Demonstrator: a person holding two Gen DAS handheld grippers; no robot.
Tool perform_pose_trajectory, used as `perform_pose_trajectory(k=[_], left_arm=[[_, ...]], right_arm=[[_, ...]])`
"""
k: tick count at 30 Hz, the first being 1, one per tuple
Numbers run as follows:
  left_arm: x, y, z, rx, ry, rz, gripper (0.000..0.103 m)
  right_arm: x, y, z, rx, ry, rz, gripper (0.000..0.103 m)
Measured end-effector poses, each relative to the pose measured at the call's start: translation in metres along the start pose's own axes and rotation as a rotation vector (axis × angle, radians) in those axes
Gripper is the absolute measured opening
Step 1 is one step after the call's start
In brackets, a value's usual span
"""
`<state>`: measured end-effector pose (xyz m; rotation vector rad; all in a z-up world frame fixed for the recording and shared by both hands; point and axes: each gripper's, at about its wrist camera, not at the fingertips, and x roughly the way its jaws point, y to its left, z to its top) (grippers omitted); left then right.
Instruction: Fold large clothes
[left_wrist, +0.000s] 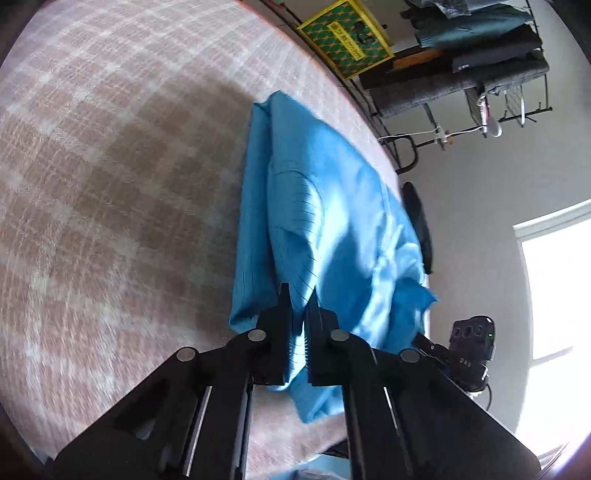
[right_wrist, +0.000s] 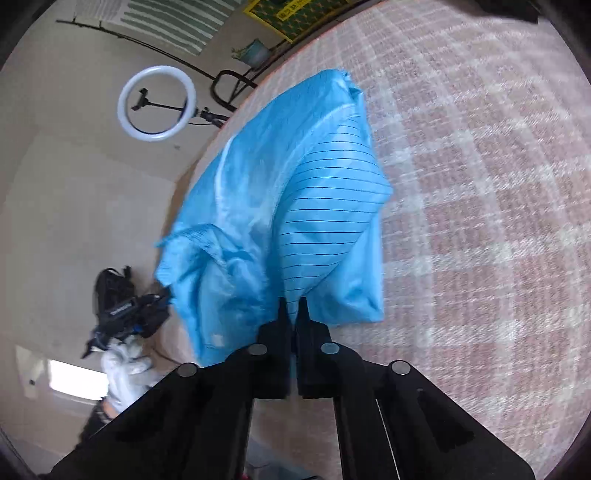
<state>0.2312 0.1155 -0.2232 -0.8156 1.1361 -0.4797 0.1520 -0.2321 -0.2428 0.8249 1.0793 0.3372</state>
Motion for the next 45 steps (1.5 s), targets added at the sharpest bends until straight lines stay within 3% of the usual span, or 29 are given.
perform_pose_trajectory(k=[2, 4, 6, 9, 11, 14, 17, 19, 21, 24, 28, 30, 34, 35, 37, 38, 40, 43, 45], left_arm=[[-0.007, -0.007, -0.005, 0.032, 0.01, 0.0, 0.001], [-0.002, -0.003, -0.006, 0.078, 0.013, 0.125, 0.001], [0.006, 0.006, -0.007, 0.098, 0.018, 0.202, 0.002], [0.004, 0.005, -0.006, 0.091, 0.026, 0.236, 0.009], [-0.013, -0.007, -0.01, 0.153, -0.01, 0.296, 0.016], [-0.04, -0.031, -0.02, 0.247, -0.097, 0.355, 0.016], [-0.053, -0.058, -0.034, 0.314, -0.153, 0.268, 0.016], [-0.043, -0.083, -0.053, 0.398, -0.13, 0.218, 0.016], [-0.027, -0.099, -0.077, 0.442, -0.099, 0.167, 0.016], [0.012, -0.107, -0.092, 0.424, -0.018, 0.081, 0.016], [0.064, -0.104, -0.11, 0.361, 0.037, 0.015, 0.016], [0.081, -0.105, -0.117, 0.385, 0.054, 0.038, 0.016], [0.111, -0.105, -0.132, 0.438, 0.103, 0.085, 0.016], [0.113, -0.106, -0.136, 0.46, 0.1, 0.096, 0.016], [0.113, -0.111, -0.141, 0.52, 0.087, 0.134, 0.016], [0.112, -0.112, -0.142, 0.535, 0.087, 0.141, 0.016], [0.113, -0.114, -0.145, 0.544, 0.08, 0.144, 0.016], [0.114, -0.116, -0.15, 0.568, 0.064, 0.156, 0.016], [0.116, -0.118, -0.156, 0.585, 0.058, 0.163, 0.016]], right_arm=[[-0.016, 0.009, -0.003, -0.015, -0.031, 0.028, 0.001], [-0.025, 0.017, -0.006, -0.065, -0.041, 0.006, 0.001], [-0.016, 0.015, -0.01, -0.085, -0.013, -0.058, 0.001], [0.002, 0.014, -0.017, -0.142, 0.041, -0.179, 0.005], [0.0, 0.024, -0.019, -0.201, 0.063, -0.24, 0.006], [-0.027, 0.047, -0.02, -0.312, -0.005, -0.291, 0.01], [-0.046, 0.08, -0.023, -0.48, -0.075, -0.237, 0.022], [-0.036, 0.101, -0.022, -0.598, -0.066, -0.218, 0.042], [-0.015, 0.119, -0.022, -0.72, -0.029, -0.234, 0.043], [0.017, 0.127, -0.025, -0.88, 0.033, -0.31, 0.043], [0.035, 0.113, -0.023, -0.953, 0.085, -0.336, 0.043], [0.04, 0.111, -0.016, -0.968, 0.084, -0.338, 0.043], [0.042, 0.107, -0.001, -0.919, 0.106, -0.272, 0.039], [0.045, 0.104, 0.005, -0.883, 0.123, -0.242, 0.034], [0.053, 0.096, 0.015, -0.812, 0.177, -0.179, 0.008], [0.055, 0.092, 0.019, -0.772, 0.203, -0.147, 0.006], [0.055, 0.077, 0.031, -0.64, 0.242, -0.037, 0.004], [0.057, 0.038, 0.053, -0.289, 0.294, 0.224, 0.003], [0.057, 0.018, 0.064, -0.146, 0.281, 0.301, 0.003]])
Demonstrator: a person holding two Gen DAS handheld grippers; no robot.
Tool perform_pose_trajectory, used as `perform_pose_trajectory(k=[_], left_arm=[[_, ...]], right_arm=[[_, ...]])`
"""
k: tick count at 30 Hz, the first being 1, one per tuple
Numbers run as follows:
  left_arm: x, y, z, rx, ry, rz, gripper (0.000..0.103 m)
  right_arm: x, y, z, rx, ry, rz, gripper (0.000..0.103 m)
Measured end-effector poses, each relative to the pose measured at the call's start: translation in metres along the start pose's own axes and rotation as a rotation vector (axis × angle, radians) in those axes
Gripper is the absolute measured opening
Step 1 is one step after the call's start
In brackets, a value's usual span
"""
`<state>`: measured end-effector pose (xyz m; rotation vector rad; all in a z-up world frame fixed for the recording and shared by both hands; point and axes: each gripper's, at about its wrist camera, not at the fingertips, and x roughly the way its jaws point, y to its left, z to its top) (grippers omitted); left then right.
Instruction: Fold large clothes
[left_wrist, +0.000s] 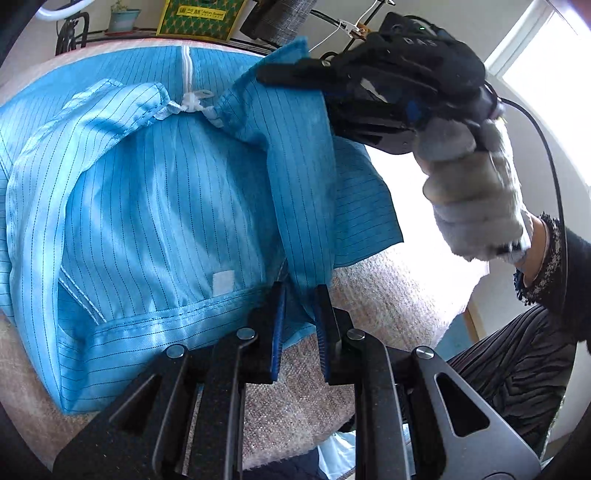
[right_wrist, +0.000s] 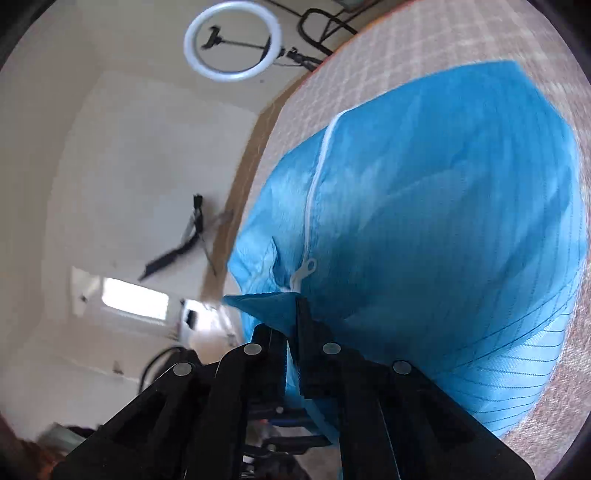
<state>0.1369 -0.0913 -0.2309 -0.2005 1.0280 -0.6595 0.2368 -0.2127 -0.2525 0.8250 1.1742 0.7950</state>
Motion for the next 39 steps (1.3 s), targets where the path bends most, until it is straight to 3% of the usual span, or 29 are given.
perform_pose_trajectory(k=[3, 7, 8, 11, 13, 16, 19, 22, 27, 28, 30, 31, 33, 36, 37, 38, 39], left_arm=[[0.001, -0.005, -0.003, 0.017, -0.005, 0.007, 0.016], [0.003, -0.011, -0.004, 0.015, 0.006, -0.005, 0.016], [-0.003, -0.008, -0.009, 0.012, 0.011, -0.007, 0.016], [-0.003, -0.008, -0.005, 0.006, 0.034, -0.017, 0.016], [-0.007, -0.011, -0.005, 0.008, 0.048, -0.029, 0.016], [-0.024, -0.023, 0.0, 0.026, 0.018, -0.037, 0.016], [-0.055, -0.019, 0.015, 0.056, -0.06, 0.014, 0.016], [-0.078, 0.005, 0.04, 0.077, -0.126, 0.151, 0.016], [-0.083, 0.07, 0.068, -0.007, -0.16, 0.349, 0.016], [-0.077, 0.088, 0.069, -0.054, -0.129, 0.353, 0.016], [-0.058, 0.122, 0.056, -0.185, -0.016, 0.268, 0.016], [-0.052, 0.131, 0.046, -0.208, 0.023, 0.259, 0.016], [-0.056, 0.128, 0.038, -0.184, 0.003, 0.257, 0.016], [-0.09, 0.128, 0.043, -0.221, -0.075, 0.212, 0.016], [-0.102, 0.129, 0.045, -0.233, -0.105, 0.213, 0.018], [-0.11, 0.131, 0.046, -0.239, -0.128, 0.226, 0.031], [-0.118, 0.135, 0.046, -0.241, -0.152, 0.251, 0.041]], right_arm=[[-0.002, -0.007, 0.006, 0.045, 0.005, 0.059, 0.003], [0.006, -0.012, 0.012, 0.064, 0.032, 0.028, 0.004], [0.01, -0.011, 0.013, 0.059, 0.047, -0.022, 0.004], [0.006, 0.009, 0.015, -0.076, 0.049, -0.366, 0.004], [-0.009, 0.028, 0.013, -0.16, 0.004, -0.451, 0.007], [-0.041, 0.059, 0.005, -0.237, -0.103, -0.452, 0.007], [-0.056, 0.081, -0.011, -0.309, -0.185, -0.472, 0.007], [-0.041, 0.09, -0.022, -0.378, -0.18, -0.474, 0.007], [-0.002, 0.082, -0.023, -0.427, -0.139, -0.656, 0.007], [0.001, 0.073, -0.02, -0.393, -0.122, -0.67, 0.007], [-0.003, 0.054, -0.019, -0.305, -0.093, -0.663, 0.007], [-0.001, 0.046, -0.023, -0.273, -0.059, -0.64, 0.007], [0.007, 0.04, -0.031, -0.265, 0.013, -0.633, 0.007], [-0.018, 0.055, -0.042, -0.276, -0.021, -0.575, 0.007], [-0.034, 0.06, -0.044, -0.259, -0.066, -0.551, 0.012], [-0.052, 0.063, -0.046, -0.238, -0.126, -0.547, 0.018], [-0.07, 0.064, -0.05, -0.218, -0.19, -0.563, 0.044]])
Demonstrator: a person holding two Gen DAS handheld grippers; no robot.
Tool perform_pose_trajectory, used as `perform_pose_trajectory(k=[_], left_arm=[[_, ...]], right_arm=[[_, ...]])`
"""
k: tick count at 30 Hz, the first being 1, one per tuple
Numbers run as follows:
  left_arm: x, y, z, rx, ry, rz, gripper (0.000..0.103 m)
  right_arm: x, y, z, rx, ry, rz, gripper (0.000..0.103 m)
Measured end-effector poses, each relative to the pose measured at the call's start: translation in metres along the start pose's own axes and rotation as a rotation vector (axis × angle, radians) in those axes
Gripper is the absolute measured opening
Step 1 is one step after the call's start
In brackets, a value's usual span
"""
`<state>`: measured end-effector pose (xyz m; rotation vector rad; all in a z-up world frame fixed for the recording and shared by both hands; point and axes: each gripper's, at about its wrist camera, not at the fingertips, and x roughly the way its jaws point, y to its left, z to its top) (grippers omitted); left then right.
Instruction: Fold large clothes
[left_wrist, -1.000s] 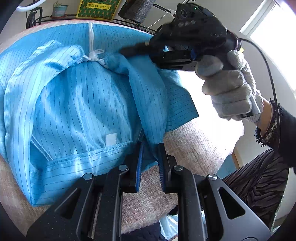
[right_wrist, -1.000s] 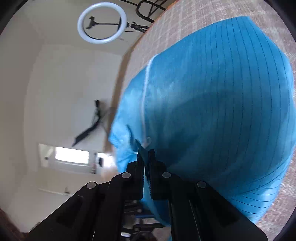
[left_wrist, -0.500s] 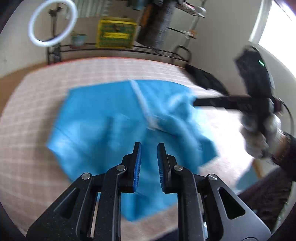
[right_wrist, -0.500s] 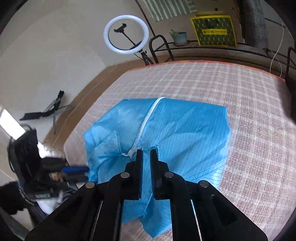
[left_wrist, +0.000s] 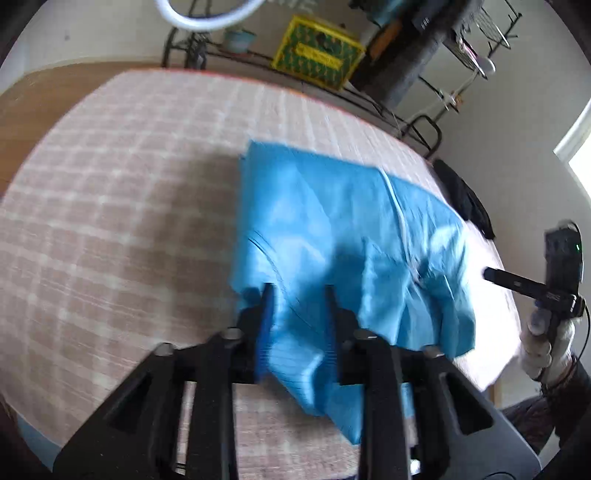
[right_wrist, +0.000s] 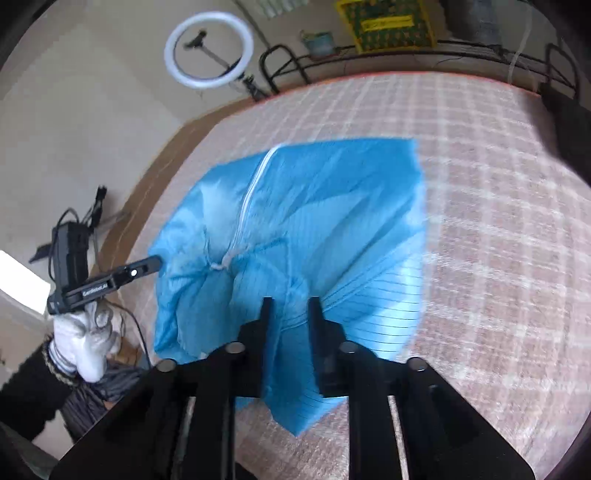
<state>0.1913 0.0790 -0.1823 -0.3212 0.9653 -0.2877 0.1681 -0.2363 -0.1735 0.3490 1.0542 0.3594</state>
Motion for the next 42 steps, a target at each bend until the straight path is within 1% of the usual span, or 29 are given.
perform_pose_trajectory(k=[1, 2, 3, 6, 8, 9, 10, 11, 12, 13, 14, 16, 17, 18, 20, 21, 23, 27, 28, 29, 30, 31, 32, 34, 37, 38, 39, 40, 42], left_arm=[[-0.004, 0.008, 0.004, -0.014, -0.023, 0.031, 0.058], [-0.006, 0.018, 0.009, -0.034, -0.028, 0.048, 0.061], [-0.002, 0.025, 0.01, -0.061, -0.02, 0.051, 0.061], [0.028, 0.039, 0.0, -0.145, 0.045, 0.023, 0.061], [0.042, 0.042, -0.008, -0.174, 0.067, -0.01, 0.057], [0.046, 0.041, -0.011, -0.174, 0.084, -0.038, 0.051], [0.046, 0.037, -0.011, -0.164, 0.095, -0.059, 0.032], [0.045, 0.033, -0.01, -0.151, 0.107, -0.077, 0.011], [0.044, 0.03, -0.01, -0.145, 0.114, -0.089, 0.006], [0.041, 0.028, -0.009, -0.146, 0.109, -0.111, 0.005], [0.038, 0.029, -0.007, -0.158, 0.105, -0.136, 0.003], [0.03, 0.032, -0.007, -0.19, 0.106, -0.181, 0.003], [0.027, 0.035, -0.007, -0.193, 0.11, -0.191, 0.002], [0.027, 0.036, -0.007, -0.192, 0.117, -0.188, 0.002], [0.036, 0.044, -0.009, -0.224, 0.161, -0.22, 0.002], [0.041, 0.049, -0.011, -0.25, 0.181, -0.227, 0.002], [0.048, 0.057, -0.013, -0.258, 0.191, -0.191, 0.002], [0.036, 0.055, -0.007, -0.23, 0.184, -0.179, 0.002], [0.033, 0.054, -0.005, -0.224, 0.188, -0.168, 0.006], [0.03, 0.054, -0.002, -0.223, 0.186, -0.16, 0.015], [0.027, 0.054, 0.001, -0.223, 0.174, -0.158, 0.021], [0.022, 0.054, 0.005, -0.222, 0.149, -0.156, 0.033], [0.019, 0.055, 0.009, -0.226, 0.128, -0.154, 0.037], [0.018, 0.055, 0.017, -0.231, 0.12, -0.164, 0.037], [0.026, 0.052, 0.021, -0.218, 0.121, -0.163, 0.036], [0.028, 0.053, 0.02, -0.219, 0.123, -0.16, 0.032], [0.031, 0.055, 0.02, -0.226, 0.126, -0.167, 0.028], [0.034, 0.056, 0.02, -0.236, 0.131, -0.175, 0.02], [0.038, 0.056, 0.019, -0.241, 0.134, -0.182, 0.018]], right_arm=[[-0.013, -0.008, -0.001, 0.028, -0.054, -0.041, 0.072], [-0.023, -0.015, -0.005, 0.046, -0.107, -0.086, 0.077], [-0.027, -0.02, -0.008, 0.052, -0.127, -0.126, 0.077], [-0.013, -0.028, -0.016, 0.057, -0.063, -0.189, 0.077], [0.003, -0.03, -0.021, 0.063, -0.014, -0.167, 0.07], [0.009, -0.027, -0.024, 0.053, 0.003, -0.143, 0.056], [0.015, -0.022, -0.025, 0.033, 0.026, -0.122, 0.032], [0.019, -0.015, -0.026, 0.005, 0.046, -0.11, 0.017], [0.022, -0.009, -0.026, -0.016, 0.067, -0.087, 0.003], [0.018, -0.003, -0.026, -0.012, 0.062, -0.048, 0.003], [0.011, -0.001, -0.027, 0.02, 0.042, 0.036, 0.003], [-0.007, -0.011, -0.025, 0.154, -0.021, 0.295, 0.002], [-0.011, -0.017, -0.024, 0.186, -0.037, 0.332, 0.002], [-0.007, -0.023, -0.024, 0.209, -0.035, 0.333, 0.002], [0.014, -0.045, -0.035, 0.297, 0.042, 0.36, 0.002], [0.026, -0.055, -0.041, 0.341, 0.079, 0.358, 0.002], [0.04, -0.065, -0.051, 0.379, 0.129, 0.344, 0.002], [0.018, -0.042, -0.042, 0.196, 0.133, 0.238, 0.009], [0.009, -0.037, -0.037, 0.154, 0.118, 0.221, 0.015], [-0.001, -0.033, -0.03, 0.12, 0.089, 0.204, 0.02], [-0.008, -0.033, -0.023, 0.105, 0.055, 0.177, 0.036], [-0.014, -0.034, -0.016, 0.099, 0.014, 0.141, 0.052], [-0.018, -0.037, -0.007, 0.103, -0.029, 0.1, 0.055], [-0.018, -0.049, 0.006, 0.138, -0.073, 0.07, 0.055], [-0.005, -0.058, 0.018, 0.143, -0.084, 0.024, 0.055], [0.001, -0.056, 0.022, 0.135, -0.078, 0.02, 0.054], [0.006, -0.055, 0.026, 0.128, -0.076, 0.028, 0.048], [0.013, -0.053, 0.03, 0.122, -0.07, 0.042, 0.038], [0.028, -0.047, 0.034, 0.118, -0.036, 0.05, 0.019]])
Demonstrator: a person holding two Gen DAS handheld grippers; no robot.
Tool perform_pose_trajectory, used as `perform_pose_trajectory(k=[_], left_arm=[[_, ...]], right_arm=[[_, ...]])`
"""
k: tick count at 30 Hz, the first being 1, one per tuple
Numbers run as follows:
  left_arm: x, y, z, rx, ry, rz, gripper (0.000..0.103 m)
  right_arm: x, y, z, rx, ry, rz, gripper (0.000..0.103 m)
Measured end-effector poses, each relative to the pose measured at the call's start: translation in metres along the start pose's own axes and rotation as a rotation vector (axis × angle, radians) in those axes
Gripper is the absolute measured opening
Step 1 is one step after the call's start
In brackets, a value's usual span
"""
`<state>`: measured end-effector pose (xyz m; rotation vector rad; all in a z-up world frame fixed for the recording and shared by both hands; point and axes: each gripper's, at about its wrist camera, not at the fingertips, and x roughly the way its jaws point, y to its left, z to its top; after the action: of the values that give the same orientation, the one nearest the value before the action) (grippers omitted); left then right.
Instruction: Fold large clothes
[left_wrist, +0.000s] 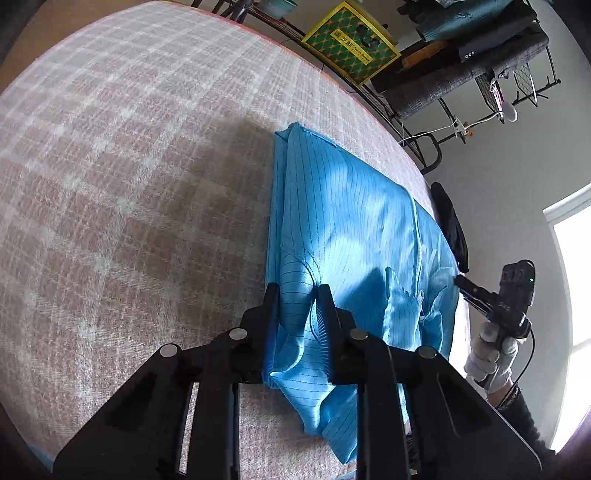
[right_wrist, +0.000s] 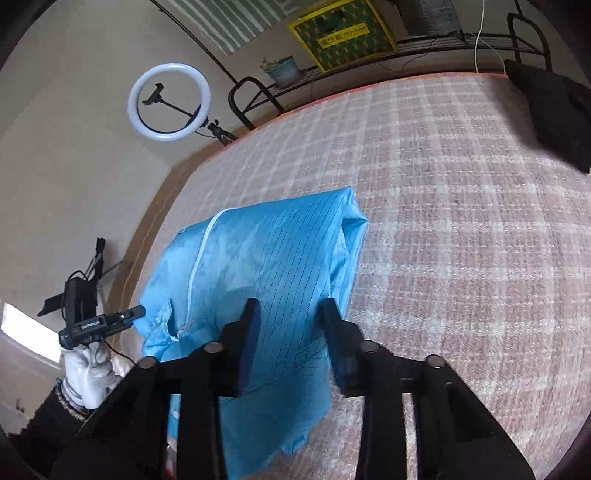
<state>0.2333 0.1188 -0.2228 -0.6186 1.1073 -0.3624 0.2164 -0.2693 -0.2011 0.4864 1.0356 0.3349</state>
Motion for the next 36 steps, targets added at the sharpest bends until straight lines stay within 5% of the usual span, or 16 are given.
perform_pose_trajectory(k=[2, 7, 11, 14, 19, 23, 26, 29, 34, 36], left_arm=[[-0.001, 0.0, -0.001, 0.004, 0.001, -0.002, 0.016], [-0.002, 0.002, -0.004, 0.021, 0.004, -0.004, 0.016], [0.007, 0.005, -0.008, 0.026, 0.035, 0.022, 0.016], [0.002, 0.004, -0.014, 0.062, 0.052, 0.064, 0.016], [-0.027, -0.007, -0.01, 0.091, 0.004, 0.097, 0.016], [-0.043, -0.052, 0.008, 0.237, -0.11, 0.132, 0.016], [-0.018, -0.08, 0.025, 0.306, -0.101, 0.107, 0.016], [0.017, -0.087, 0.03, 0.378, -0.089, 0.19, 0.016], [0.068, -0.043, 0.013, 0.318, 0.033, 0.238, 0.015], [0.064, -0.041, 0.012, 0.323, 0.024, 0.235, 0.014]], right_arm=[[0.01, -0.008, -0.004, 0.035, 0.026, 0.009, 0.009], [-0.008, -0.029, -0.008, 0.236, -0.048, 0.37, 0.005], [0.028, -0.062, -0.031, 0.372, 0.092, 0.296, 0.011], [0.023, -0.054, -0.033, 0.311, 0.124, 0.225, 0.013], [-0.027, -0.005, -0.018, 0.037, 0.035, 0.037, 0.019], [-0.043, 0.047, -0.011, -0.17, -0.103, -0.086, 0.021], [-0.022, 0.069, -0.005, -0.258, -0.116, -0.136, 0.028], [0.007, 0.065, -0.001, -0.268, -0.088, -0.181, 0.028], [0.041, 0.04, -0.004, -0.271, 0.022, -0.265, 0.027], [0.055, 0.026, -0.011, -0.252, 0.076, -0.283, 0.027]])
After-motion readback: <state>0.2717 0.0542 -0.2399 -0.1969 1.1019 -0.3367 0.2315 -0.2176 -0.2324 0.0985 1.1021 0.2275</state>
